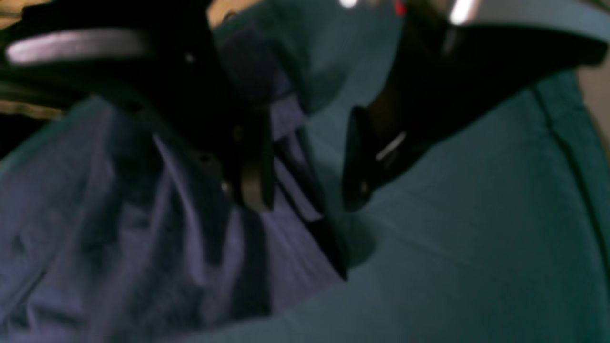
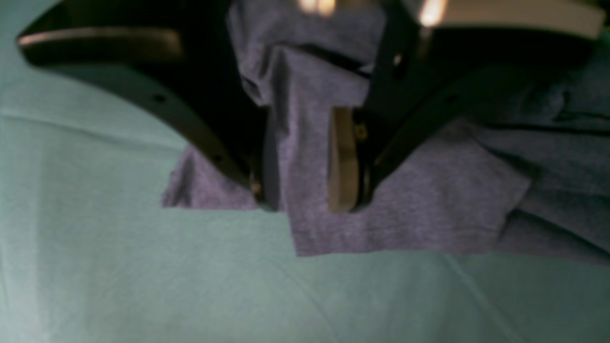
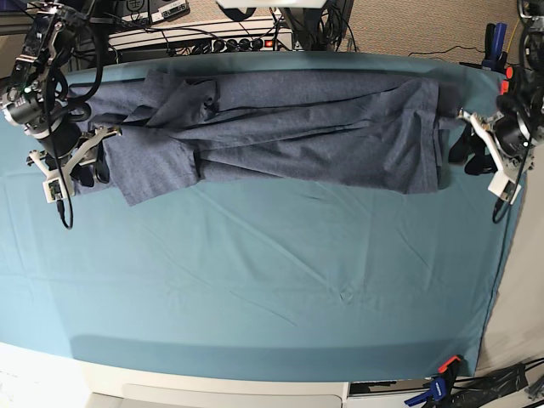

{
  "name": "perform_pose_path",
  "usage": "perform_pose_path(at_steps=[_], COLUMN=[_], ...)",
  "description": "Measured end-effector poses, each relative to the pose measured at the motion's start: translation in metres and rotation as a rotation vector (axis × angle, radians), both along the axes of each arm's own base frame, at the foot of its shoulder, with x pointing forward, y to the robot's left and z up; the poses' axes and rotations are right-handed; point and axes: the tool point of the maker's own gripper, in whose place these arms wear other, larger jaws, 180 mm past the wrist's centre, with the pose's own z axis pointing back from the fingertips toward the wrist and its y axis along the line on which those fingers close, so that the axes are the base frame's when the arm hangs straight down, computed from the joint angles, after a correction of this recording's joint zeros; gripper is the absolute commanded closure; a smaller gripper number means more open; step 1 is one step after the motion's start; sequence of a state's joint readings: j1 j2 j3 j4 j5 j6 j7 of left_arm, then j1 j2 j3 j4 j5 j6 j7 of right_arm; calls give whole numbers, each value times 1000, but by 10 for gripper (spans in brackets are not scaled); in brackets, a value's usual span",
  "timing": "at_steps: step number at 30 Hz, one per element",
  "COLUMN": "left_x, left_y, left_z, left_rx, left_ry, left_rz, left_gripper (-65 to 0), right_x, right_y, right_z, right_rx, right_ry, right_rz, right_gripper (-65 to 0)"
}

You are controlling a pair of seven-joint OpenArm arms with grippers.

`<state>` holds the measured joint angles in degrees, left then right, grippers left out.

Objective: Fold the T-shirt properly
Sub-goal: 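Open both grippers and release the hem onto the shirt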

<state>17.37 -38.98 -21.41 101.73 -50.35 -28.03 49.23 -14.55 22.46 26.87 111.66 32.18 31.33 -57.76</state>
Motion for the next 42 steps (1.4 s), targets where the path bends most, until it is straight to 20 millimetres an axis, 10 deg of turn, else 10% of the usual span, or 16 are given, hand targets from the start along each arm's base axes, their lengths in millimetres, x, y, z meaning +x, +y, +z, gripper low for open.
perform_pose_path(at_steps=[13, 42], left_x=[12, -45], left_y=[-5, -16], left_z=[-66, -69], left_rx=[-152, -330], left_ry=[224, 362], left_rz=[91, 31], left_gripper=[-258, -258], right_x=[3, 2], right_y=[-19, -19], right_z=[-23, -25], right_rx=[19, 18], right_ry=[44, 55], right_rz=[-62, -63], right_gripper=[-187, -187])
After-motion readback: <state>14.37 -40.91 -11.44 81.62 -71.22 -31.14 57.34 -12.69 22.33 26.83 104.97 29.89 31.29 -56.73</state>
